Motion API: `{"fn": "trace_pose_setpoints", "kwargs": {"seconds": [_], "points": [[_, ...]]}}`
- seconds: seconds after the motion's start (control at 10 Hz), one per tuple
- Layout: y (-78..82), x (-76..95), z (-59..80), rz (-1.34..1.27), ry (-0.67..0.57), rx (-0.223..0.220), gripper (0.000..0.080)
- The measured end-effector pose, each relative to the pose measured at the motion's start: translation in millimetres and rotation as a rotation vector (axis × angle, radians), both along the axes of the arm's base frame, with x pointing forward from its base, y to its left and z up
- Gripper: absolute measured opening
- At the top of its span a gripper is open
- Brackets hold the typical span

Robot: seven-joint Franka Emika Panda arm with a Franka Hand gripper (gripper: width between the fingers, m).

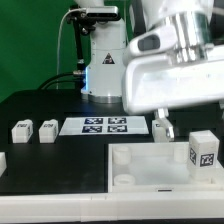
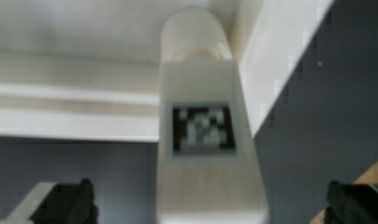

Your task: Assemble one leg

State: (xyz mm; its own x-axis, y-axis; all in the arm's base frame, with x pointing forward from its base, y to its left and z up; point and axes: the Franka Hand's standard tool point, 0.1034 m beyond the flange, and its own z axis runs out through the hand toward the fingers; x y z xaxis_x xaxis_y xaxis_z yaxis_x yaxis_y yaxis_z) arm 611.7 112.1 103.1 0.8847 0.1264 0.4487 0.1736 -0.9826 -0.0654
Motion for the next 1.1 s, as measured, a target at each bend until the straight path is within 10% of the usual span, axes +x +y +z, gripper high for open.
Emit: {"fn": "trace_pose_setpoints", "kwargs": {"seconds": [0.7,1.0,1.1], "points": [[3.4,11.0,-6.4,0.043,0.542,-0.004,0.0649],[3.6,13.0,-14.6,0.042,0.546,-0.001,0.0649],[3.5,13.2,-14.7,0.042,0.547,-0.001,0.0528]]}}
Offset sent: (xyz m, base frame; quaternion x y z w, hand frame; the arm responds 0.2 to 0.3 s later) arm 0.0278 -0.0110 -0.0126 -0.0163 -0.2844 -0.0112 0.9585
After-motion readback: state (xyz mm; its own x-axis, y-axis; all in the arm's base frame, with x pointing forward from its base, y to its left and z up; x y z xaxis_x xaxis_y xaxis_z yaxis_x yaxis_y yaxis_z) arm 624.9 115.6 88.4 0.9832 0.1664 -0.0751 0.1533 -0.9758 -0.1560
